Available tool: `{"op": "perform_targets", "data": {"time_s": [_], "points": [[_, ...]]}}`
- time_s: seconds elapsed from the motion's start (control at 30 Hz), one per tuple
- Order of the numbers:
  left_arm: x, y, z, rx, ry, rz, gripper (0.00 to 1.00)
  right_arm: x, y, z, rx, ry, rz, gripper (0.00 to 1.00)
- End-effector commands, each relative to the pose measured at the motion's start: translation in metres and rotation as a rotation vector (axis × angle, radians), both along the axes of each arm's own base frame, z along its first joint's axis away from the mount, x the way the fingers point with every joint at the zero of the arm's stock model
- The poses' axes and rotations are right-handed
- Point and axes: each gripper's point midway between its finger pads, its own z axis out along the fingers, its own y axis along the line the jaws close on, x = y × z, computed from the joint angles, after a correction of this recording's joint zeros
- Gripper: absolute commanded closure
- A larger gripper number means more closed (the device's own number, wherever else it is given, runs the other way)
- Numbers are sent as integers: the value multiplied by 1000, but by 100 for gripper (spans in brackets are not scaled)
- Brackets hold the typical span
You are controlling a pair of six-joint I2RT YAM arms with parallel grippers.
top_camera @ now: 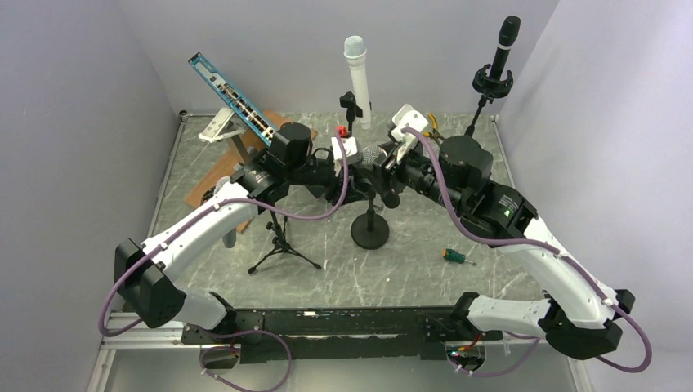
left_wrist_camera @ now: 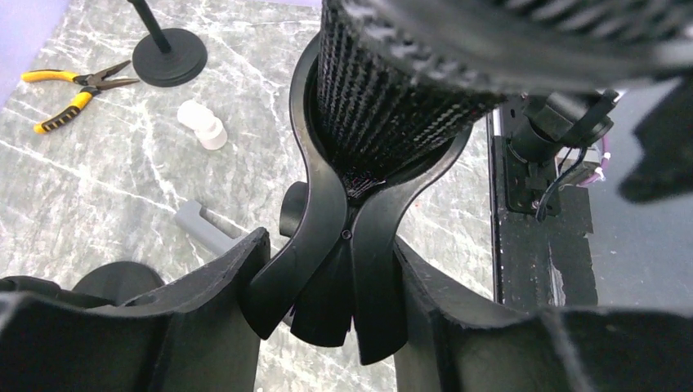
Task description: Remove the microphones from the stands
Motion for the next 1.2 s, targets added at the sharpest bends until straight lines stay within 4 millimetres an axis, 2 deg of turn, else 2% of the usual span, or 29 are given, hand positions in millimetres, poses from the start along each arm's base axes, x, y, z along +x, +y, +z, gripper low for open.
{"op": "perform_targets", "data": {"time_s": [0.0, 0.1, 0.3, 0.47, 0.73, 0.8, 0.9, 0.93, 0.97, 1.0, 1.17], "points": [[-9, 5, 11, -57, 0, -3, 42, -21, -13, 72, 263, -181, 28, 100], [-8, 3, 9, -52, 7, -9, 34, -22, -14, 66, 266, -170, 27, 100], [-8, 3, 11, -84, 10, -21, 27, -22, -17, 65, 262, -168, 22, 100], [-7, 0, 10, -85, 17, -36, 27, -23, -14, 64, 259, -164, 34, 100], [-11, -1, 27, -139, -11, -49, 26, -22, -9, 59, 246, -153, 47, 100], [-12, -1, 28, -140, -10, -52, 31, -21, -8, 59, 244, -150, 45, 100], [-10, -2, 23, -127, -2, -51, 55, -21, -7, 59, 246, -149, 50, 100], [-9, -3, 21, -124, 2, -50, 65, -22, -6, 59, 245, -149, 54, 100], [-9, -3, 21, -124, 4, -50, 86, -21, -6, 59, 243, -149, 53, 100], [-6, -3, 18, -115, 10, -31, 99, -21, -6, 59, 241, -148, 53, 100], [-3, -2, -5, -72, 48, -20, 100, -26, -4, 74, 260, -177, 85, 100]]}}
